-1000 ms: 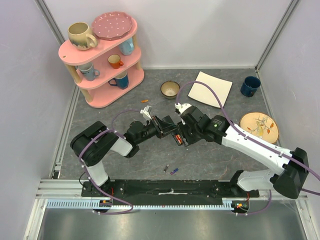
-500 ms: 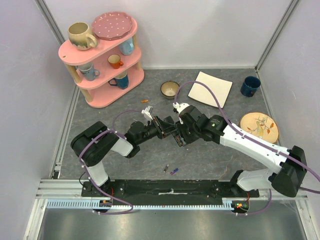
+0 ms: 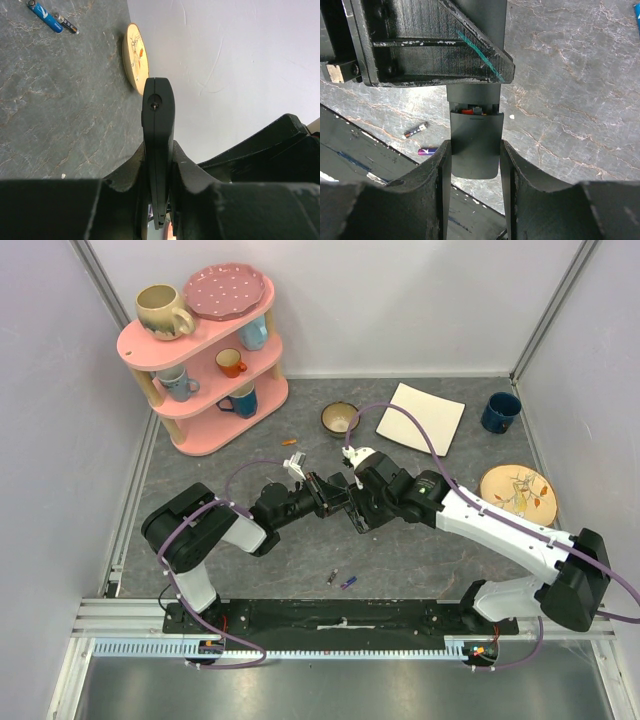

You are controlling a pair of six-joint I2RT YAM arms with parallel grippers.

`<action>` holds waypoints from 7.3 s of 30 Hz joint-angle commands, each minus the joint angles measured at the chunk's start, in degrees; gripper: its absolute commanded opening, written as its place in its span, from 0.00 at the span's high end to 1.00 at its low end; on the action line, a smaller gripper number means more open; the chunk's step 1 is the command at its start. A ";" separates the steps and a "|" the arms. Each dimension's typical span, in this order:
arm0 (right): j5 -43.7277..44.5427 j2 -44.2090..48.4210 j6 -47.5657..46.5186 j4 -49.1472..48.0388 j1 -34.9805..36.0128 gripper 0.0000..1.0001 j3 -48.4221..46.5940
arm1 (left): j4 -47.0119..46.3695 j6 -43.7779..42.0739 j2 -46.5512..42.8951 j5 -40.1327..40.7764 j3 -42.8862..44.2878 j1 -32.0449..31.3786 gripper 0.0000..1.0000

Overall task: Load the batteries into the remote control
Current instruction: Load the battery cover into the remote control, then turn over the remote control at the center of the board.

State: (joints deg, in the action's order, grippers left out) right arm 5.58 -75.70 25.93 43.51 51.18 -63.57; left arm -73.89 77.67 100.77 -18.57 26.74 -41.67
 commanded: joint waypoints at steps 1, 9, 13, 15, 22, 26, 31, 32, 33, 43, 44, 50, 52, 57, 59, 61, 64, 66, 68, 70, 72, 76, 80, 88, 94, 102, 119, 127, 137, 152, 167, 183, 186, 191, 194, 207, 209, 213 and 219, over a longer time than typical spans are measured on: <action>-0.66 -0.24 0.43 -1.76 0.24 0.81 -0.15 | -12.07 0.55 -0.22 -0.42 1.56 -0.43 0.98; -0.66 -0.41 0.61 -1.85 0.41 0.81 0.64 | -12.07 0.38 -0.58 -0.24 1.47 -0.43 0.98; -1.01 -0.32 0.78 -2.28 0.33 0.81 1.08 | -12.07 0.47 -0.58 -0.24 1.47 -0.43 0.98; -1.01 -0.41 0.87 -2.46 0.41 0.81 1.17 | -12.07 0.38 -0.66 -0.15 1.47 -0.52 0.98; -0.93 -0.59 0.96 -2.81 0.59 0.81 1.69 | -12.07 0.38 -0.75 -0.15 1.56 -0.60 0.98; -0.84 -0.76 0.96 -2.90 0.50 0.81 2.13 | -12.07 0.47 -1.02 -0.15 1.82 -0.61 0.98; -1.01 -1.11 1.14 -3.25 0.59 0.81 2.75 | -11.98 0.47 -1.72 -0.15 1.82 -0.78 0.98; -1.10 -1.11 1.14 -3.17 0.59 0.81 2.84 | -11.89 0.47 -1.89 -0.07 1.82 -0.78 0.98; -1.28 -1.03 1.14 -3.25 0.59 0.81 2.93 | -11.89 0.47 -1.89 -0.15 1.82 -0.78 0.98; -1.72 -1.20 1.31 -3.16 0.68 0.80 3.81 | -11.89 0.64 -2.42 0.02 2.09 -0.78 0.98; -1.63 -1.20 1.31 -3.16 0.68 0.81 3.89 | -11.89 0.73 -2.42 0.02 2.09 -0.78 0.98; -1.81 -1.82 1.22 -3.34 0.68 0.81 4.07 | -11.89 0.90 -3.12 -0.07 2.09 -1.04 0.98; -1.72 -2.17 1.14 -3.34 0.68 0.80 4.16 | -11.89 0.91 -3.39 -0.15 2.00 -1.22 0.98; -1.28 -2.70 0.87 -3.43 0.68 0.81 4.24 | -12.07 1.34 -4.27 -0.15 1.91 -1.75 0.98; -1.10 -2.78 0.70 -3.52 0.68 0.81 4.24 | -12.16 1.35 -4.53 -0.15 1.91 -2.01 0.98; -0.93 -3.14 0.70 -3.52 0.68 0.81 4.24 | -12.16 1.43 -5.06 -0.07 1.91 -2.36 0.98; -0.66 -3.49 0.52 -3.60 0.59 0.81 4.33 | -12.16 1.52 -5.58 0.02 2.00 -2.71 0.98; -0.40 -3.66 0.43 -3.69 0.59 0.81 4.33 | -12.16 1.70 -5.76 -0.06 1.91 -2.89 0.98; -0.31 -3.75 0.35 -3.69 0.59 0.81 4.33 | -12.16 1.78 -6.29 0.02 1.91 -3.33 0.98; -0.05 -3.93 0.35 -3.87 0.68 0.81 4.33 | -12.16 1.96 -6.64 0.11 1.91 -3.77 0.98; 0.13 -3.93 0.35 -3.78 0.59 0.81 4.16 | -12.16 1.96 -6.99 0.11 1.82 -4.21 0.98; 0.57 -3.93 0.43 -3.78 0.59 0.81 3.81 | -11.98 1.87 -7.96 0.46 1.56 -5.35 0.98; 0.92 -4.10 0.35 -3.87 0.50 0.81 3.54 | -11.98 1.79 -8.57 0.55 1.47 -5.96 0.98; 2.24 -3.84 0.43 -3.87 0.06 0.82 3.28 | -11.72 1.70 -9.45 0.81 0.94 -7.11 0.98; 2.85 -3.93 0.17 -4.22 -0.81 0.82 2.75 | -11.81 1.70 -9.98 1.43 0.68 -7.90 0.98; 2.77 -4.45 -0.36 -4.92 -2.48 0.83 1.78 | -11.37 1.61 -10.24 1.25 1.03 -8.69 0.98; 2.59 -5.68 -0.71 -6.41 -4.42 0.83 0.64 | -11.54 1.70 -10.07 1.52 1.38 -10.45 0.98; 3.12 -5.95 -0.97 -6.68 -5.56 0.83 -0.50 | -11.63 1.52 -9.72 1.52 1.82 -11.24 0.98; 3.29 -6.91 -1.06 -7.38 -6.35 0.83 -1.56 | -11.01 1.35 -10.07 1.17 1.91 -11.42 0.98; 3.73 -8.94 -1.41 -8.26 -7.06 0.83 -4.10 | -10.05 0.99 -10.07 0.46 2.52 -12.20 0.98; 5.05 -10.08 -1.85 -8.79 -7.58 0.83 -6.56 | -9.96 0.82 -9.37 0.37 2.88 -13.70 0.98; -3.91 -5.43 -5.45 -9.05 -7.76 0.59 -1.91 | -4.69 -3.05 -11.21 2.57 1.91 -13.53 0.98; -5.41 -2.97 -6.07 -9.23 -7.41 0.53 0.90 | -3.29 -3.75 -11.47 3.10 1.82 -13.61 0.98; -9.00 0.90 -7.74 -6.51 -7.32 0.44 1.52 | -0.47 -5.16 -11.91 4.15 1.82 -13.53 0.98; -9.10 3.62 -8.53 -4.49 -7.41 0.41 0.56 | 1.11 -6.38 -12.00 4.77 2.09 -13.61 0.98; -6.21 17.15 -12.66 3.52 -7.32 0.29 -7.09 | 25.96 -17.80 -18.06 5.21 4.10 -4.75 0.98; -2.79 18.74 -12.49 2.29 -7.32 0.29 -6.13 | 35.06 -20.26 -21.04 5.91 4.72 -1.77 0.98; 6.09 22.44 -8.54 -1.84 -7.32 0.28 1.85 | 66.53 -36.21 -24.05 14.15 16.35 -0.87 0.98; 8.04 20.42 -5.72 -6.15 -7.32 0.28 8.80 | 91.96 -50.92 -17.72 34.18 29.75 -0.87 0.98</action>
State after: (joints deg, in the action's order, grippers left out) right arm 10.11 -53.21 17.74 41.67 43.99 -58.83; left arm -4.43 43.05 80.31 0.95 49.12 -42.50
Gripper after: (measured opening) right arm 0.718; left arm 0.239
